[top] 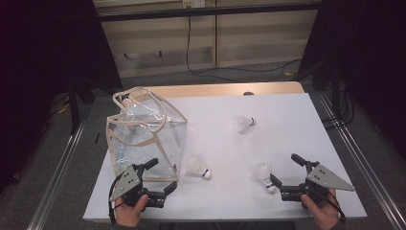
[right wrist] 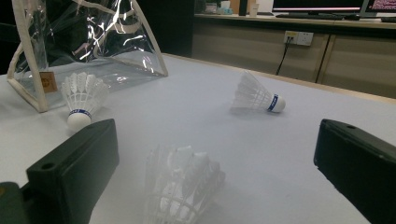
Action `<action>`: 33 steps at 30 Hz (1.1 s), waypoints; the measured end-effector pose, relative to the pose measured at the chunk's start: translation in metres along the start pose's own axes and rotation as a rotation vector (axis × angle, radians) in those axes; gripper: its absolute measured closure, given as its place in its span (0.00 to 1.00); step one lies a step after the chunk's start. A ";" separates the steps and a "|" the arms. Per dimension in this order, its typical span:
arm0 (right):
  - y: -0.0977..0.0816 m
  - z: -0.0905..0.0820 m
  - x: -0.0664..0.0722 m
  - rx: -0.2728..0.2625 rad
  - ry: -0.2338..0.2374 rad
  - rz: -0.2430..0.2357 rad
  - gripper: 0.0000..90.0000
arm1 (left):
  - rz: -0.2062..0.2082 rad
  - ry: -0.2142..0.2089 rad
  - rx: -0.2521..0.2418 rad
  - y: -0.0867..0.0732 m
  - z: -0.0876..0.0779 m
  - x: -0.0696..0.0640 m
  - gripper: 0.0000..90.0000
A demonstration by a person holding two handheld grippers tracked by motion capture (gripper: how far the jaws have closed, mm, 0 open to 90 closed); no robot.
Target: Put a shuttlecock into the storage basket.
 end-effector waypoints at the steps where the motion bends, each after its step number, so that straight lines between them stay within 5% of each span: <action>1: 0.000 0.000 0.000 -0.001 0.003 0.003 0.00 | 0.004 -0.006 -0.001 0.000 0.001 0.000 0.02; 12: 0.000 -0.001 0.000 0.000 0.002 -0.008 0.00 | -0.008 -0.065 -0.006 0.001 0.007 -0.009 0.03; 33: 0.000 -0.003 0.000 -0.002 -0.001 -0.006 0.00 | -0.007 -0.105 -0.004 0.002 0.015 -0.017 0.03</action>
Point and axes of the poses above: each handheld gripper's, and its own axes: z roughly forward along the jaws, y roughly out of its top, x roughly to its left, the point moved 5 cm from there along z, roughly forward along the jaws, and after that the axes turned 13 degrees about z, right-handed, at the moved point
